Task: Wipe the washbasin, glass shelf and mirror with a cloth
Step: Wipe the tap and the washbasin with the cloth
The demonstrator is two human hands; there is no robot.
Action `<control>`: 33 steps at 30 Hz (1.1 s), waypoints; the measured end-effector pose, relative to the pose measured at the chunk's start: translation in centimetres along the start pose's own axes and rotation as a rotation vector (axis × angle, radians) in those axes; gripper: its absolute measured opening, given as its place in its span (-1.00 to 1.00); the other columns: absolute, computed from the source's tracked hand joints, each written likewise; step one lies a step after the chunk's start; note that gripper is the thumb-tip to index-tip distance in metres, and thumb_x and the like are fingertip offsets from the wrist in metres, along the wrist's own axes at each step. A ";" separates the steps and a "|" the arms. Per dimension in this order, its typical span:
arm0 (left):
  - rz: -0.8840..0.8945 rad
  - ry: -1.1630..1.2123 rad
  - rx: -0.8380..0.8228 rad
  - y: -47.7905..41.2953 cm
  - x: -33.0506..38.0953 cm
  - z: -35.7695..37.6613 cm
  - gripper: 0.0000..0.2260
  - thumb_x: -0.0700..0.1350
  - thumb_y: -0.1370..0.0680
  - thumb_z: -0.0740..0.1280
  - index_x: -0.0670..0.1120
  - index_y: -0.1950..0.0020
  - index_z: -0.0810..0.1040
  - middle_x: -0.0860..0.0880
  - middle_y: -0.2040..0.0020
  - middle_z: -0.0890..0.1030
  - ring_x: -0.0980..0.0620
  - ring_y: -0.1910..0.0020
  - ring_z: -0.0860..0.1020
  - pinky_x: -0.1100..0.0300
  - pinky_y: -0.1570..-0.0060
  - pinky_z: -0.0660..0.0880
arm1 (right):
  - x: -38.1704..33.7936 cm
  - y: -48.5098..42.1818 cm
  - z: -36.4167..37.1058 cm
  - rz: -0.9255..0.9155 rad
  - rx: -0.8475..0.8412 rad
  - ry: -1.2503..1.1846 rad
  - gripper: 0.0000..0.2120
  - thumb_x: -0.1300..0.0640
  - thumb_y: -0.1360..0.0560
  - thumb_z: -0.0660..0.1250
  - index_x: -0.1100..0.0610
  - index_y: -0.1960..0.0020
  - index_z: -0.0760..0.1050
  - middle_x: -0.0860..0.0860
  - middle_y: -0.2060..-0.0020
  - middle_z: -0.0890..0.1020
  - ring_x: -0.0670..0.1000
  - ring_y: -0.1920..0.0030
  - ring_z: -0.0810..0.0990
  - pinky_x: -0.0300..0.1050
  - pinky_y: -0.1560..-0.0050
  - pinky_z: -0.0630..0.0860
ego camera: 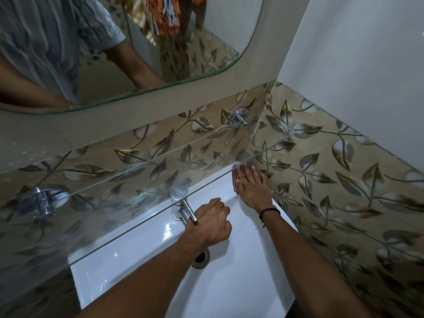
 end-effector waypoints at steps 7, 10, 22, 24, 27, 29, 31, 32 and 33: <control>-0.007 0.013 -0.014 0.0 -0.1 0.2 -0.64 0.05 -0.53 0.18 -0.09 -0.19 0.58 -0.03 -0.19 0.61 -0.01 -0.44 0.36 0.10 -0.30 0.37 | -2.8 -0.7 0.5 0.078 0.005 -0.093 -0.46 -0.05 -0.71 -0.11 0.06 -0.64 -0.07 0.01 -0.64 -0.02 0.03 -0.62 -0.15 0.20 -0.55 -0.23; -0.015 0.007 -0.012 0.0 -0.2 -0.1 -0.63 0.06 -0.51 0.17 -0.09 -0.16 0.59 -0.03 -0.15 0.62 -0.02 -0.41 0.38 0.08 -0.26 0.42 | -1.9 0.7 0.0 -0.067 0.000 -0.055 -0.47 -0.06 -0.71 -0.12 0.00 -0.64 -0.10 -0.06 -0.64 -0.05 -0.05 -0.62 -0.15 0.10 -0.55 -0.28; -0.033 0.001 -0.065 0.0 0.1 -0.7 -0.67 0.04 -0.57 0.19 -0.11 -0.19 0.57 -0.05 -0.19 0.60 -0.01 -0.39 0.37 0.04 -0.27 0.42 | -1.5 1.5 0.0 -0.194 -0.031 -0.011 -0.48 -0.11 -0.71 -0.14 -0.09 -0.64 -0.14 -0.13 -0.63 -0.08 -0.11 -0.61 -0.15 0.06 -0.54 -0.32; -0.042 0.007 -0.073 0.0 0.1 -0.6 -0.67 0.04 -0.57 0.19 -0.10 -0.20 0.55 -0.05 -0.21 0.59 0.00 -0.41 0.34 0.05 -0.29 0.39 | -0.5 0.9 -0.2 -0.165 -0.036 0.024 -0.47 -0.11 -0.71 -0.14 -0.09 -0.64 -0.16 -0.13 -0.63 -0.11 -0.09 -0.61 -0.18 0.09 -0.56 -0.26; -0.040 0.007 -0.070 0.0 0.2 -0.6 -0.67 0.04 -0.58 0.18 -0.09 -0.24 0.54 -0.03 -0.24 0.57 0.03 -0.44 0.31 0.08 -0.32 0.34 | -1.3 -0.6 -0.2 -0.014 -0.040 -0.054 -0.46 -0.09 -0.70 -0.15 -0.05 -0.64 -0.19 -0.11 -0.62 -0.17 -0.04 -0.61 -0.22 0.18 -0.57 -0.26; -0.039 0.018 -0.086 0.0 0.2 -0.6 -0.66 0.05 -0.59 0.18 -0.08 -0.27 0.53 -0.03 -0.28 0.56 0.03 -0.47 0.28 0.09 -0.33 0.32 | -2.7 -0.4 0.1 -0.016 -0.037 -0.105 -0.46 -0.09 -0.70 -0.15 -0.05 -0.64 -0.19 -0.11 -0.62 -0.17 -0.05 -0.61 -0.22 0.14 -0.53 -0.34; -0.038 0.015 -0.089 0.0 0.1 -0.6 -0.65 0.05 -0.59 0.19 -0.08 -0.29 0.52 -0.05 -0.30 0.55 0.03 -0.47 0.28 0.08 -0.33 0.33 | -3.3 0.7 0.6 -0.124 -0.045 -0.104 -0.47 -0.10 -0.71 -0.13 -0.05 -0.64 -0.16 -0.09 -0.63 -0.13 -0.07 -0.61 -0.18 0.08 -0.52 -0.35; -0.040 0.009 -0.081 0.0 0.1 -0.6 -0.65 0.05 -0.59 0.19 -0.07 -0.29 0.52 -0.04 -0.30 0.55 0.03 -0.47 0.27 0.08 -0.33 0.33 | -3.1 1.2 0.7 -0.171 -0.045 -0.079 -0.47 -0.10 -0.71 -0.12 -0.06 -0.64 -0.14 -0.09 -0.63 -0.11 -0.08 -0.62 -0.15 0.06 -0.53 -0.33; -0.045 0.008 -0.074 0.0 0.1 -0.7 -0.65 0.05 -0.59 0.19 -0.07 -0.29 0.52 -0.04 -0.30 0.55 0.04 -0.48 0.27 0.09 -0.33 0.32 | -2.6 1.4 0.7 -0.197 -0.036 -0.048 -0.47 -0.11 -0.71 -0.11 -0.06 -0.64 -0.13 -0.09 -0.63 -0.08 -0.08 -0.62 -0.13 0.04 -0.54 -0.31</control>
Point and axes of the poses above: each hand's wrist, its own y-axis away from the middle knuckle, its own z-axis out of the palm, x = y × z, the point moved 5 cm from there along -y, towards the middle knuckle
